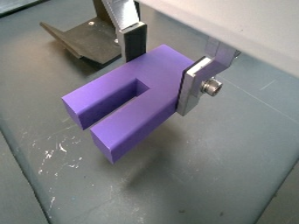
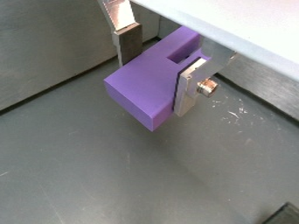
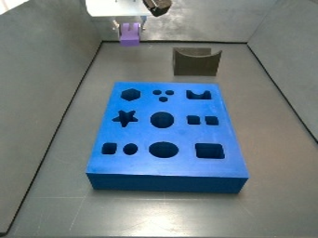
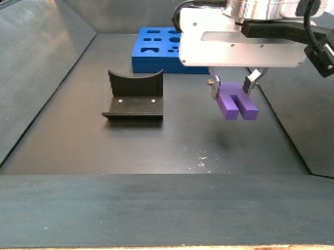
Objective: Pick up the double-square object. Move up. Rotate the double-square object. Place the double-square object on the fixture. Regrasp the double-square object. Move to above the board. Insert the double-square object.
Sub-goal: Rotate the double-square object.
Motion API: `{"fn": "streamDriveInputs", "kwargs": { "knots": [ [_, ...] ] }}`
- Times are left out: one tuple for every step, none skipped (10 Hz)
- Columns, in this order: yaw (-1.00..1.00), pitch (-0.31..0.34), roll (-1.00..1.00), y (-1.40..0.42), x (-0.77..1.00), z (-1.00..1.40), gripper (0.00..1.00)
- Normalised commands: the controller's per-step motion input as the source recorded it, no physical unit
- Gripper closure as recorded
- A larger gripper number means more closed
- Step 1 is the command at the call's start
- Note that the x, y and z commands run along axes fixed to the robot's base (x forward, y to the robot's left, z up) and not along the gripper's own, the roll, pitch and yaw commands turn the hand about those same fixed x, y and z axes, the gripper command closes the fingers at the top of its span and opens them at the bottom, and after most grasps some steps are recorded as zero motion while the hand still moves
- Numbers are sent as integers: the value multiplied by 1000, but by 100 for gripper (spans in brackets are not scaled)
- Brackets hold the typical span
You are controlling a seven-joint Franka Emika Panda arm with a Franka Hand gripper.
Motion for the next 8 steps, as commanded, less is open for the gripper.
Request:
{"fn": "streamDriveInputs", "kwargs": {
  "knots": [
    [52, -11, 1, 2, 13, -1000, 100],
    [53, -18, -5, -1, 25, -1000, 100],
    [48, -21, -15, -3, 35, -917, 100],
    [40, -22, -26, -2, 42, -812, 100],
    [34, -23, -41, -1, 48, -667, 100],
    [27, -30, -52, 2, 46, -562, 100],
    [22, -37, -62, 6, 45, -457, 100],
    [20, -39, -72, 6, 44, -357, 100]
  ]
}}
